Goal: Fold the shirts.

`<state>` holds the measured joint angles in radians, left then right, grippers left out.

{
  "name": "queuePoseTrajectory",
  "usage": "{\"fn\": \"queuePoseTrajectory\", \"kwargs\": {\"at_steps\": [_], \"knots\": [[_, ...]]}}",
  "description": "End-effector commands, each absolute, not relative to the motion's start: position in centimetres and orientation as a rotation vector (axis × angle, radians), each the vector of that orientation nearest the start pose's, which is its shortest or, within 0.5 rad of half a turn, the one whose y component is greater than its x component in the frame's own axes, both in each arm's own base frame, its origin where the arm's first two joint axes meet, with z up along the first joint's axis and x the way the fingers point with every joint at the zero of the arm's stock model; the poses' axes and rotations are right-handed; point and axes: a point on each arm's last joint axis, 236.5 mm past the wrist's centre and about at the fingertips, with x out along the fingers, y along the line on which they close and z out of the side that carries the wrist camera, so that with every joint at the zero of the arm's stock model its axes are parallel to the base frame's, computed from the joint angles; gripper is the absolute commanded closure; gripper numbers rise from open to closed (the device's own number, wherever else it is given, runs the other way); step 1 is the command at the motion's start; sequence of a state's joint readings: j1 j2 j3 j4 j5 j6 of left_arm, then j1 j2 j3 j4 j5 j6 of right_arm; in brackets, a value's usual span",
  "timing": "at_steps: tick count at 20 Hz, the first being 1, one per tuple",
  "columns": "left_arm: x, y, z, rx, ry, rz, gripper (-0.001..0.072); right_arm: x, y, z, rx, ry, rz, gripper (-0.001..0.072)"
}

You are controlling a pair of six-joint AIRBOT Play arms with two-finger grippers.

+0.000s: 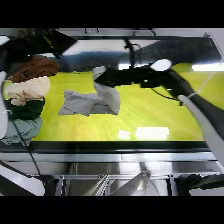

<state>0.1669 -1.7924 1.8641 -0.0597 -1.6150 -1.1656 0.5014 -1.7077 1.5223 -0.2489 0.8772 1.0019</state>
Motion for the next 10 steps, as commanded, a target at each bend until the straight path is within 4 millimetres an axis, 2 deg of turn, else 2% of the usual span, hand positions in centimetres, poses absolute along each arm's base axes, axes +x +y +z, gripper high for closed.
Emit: {"fn": "queuePoseTrajectory", "kwargs": {"at_steps": [1,2,4,5,6,7,9,10], "knots": [[44.8,-10.2,30.1,-0.899,0.54,-1.271,0.0705,39.4,52.5,6.3,0.57,0.907,1.158,0.07],[44.2,-9.4,30.4,-0.896,0.522,-1.251,0.0705,38.1,55.4,4.6,0.55,0.923,1.203,0.0697],[43.3,-8.6,30.4,-0.9,0.505,-1.225,0.0705,35.4,60.2,1.9,0.543,0.951,1.283,0.0368],[42.9,-8.4,30.1,-0.912,0.508,-1.216,0.0705,34.7,61.2,1.4,0.569,0.967,1.306,0.037],[42.6,-8.5,29.8,-0.927,0.516,-1.211,0.0705,34.1,61.1,1.4,0.584,0.994,1.329,0.0417],[42.2,-8.4,29.5,-0.937,0.519,-1.205,0.0705,33.6,60.2,1.7,0.561,1.021,1.37,0.0643],[41.7,-8.4,28.8,-0.945,0.522,-1.203,0.0705,34.3,57.0,2.7,0.528,1.093,1.399,0.066],[41.6,-8.5,28.5,-0.951,0.523,-1.201,0.0705,35.3,54.9,3.0,0.497,1.119,1.382,0.0701]]}}
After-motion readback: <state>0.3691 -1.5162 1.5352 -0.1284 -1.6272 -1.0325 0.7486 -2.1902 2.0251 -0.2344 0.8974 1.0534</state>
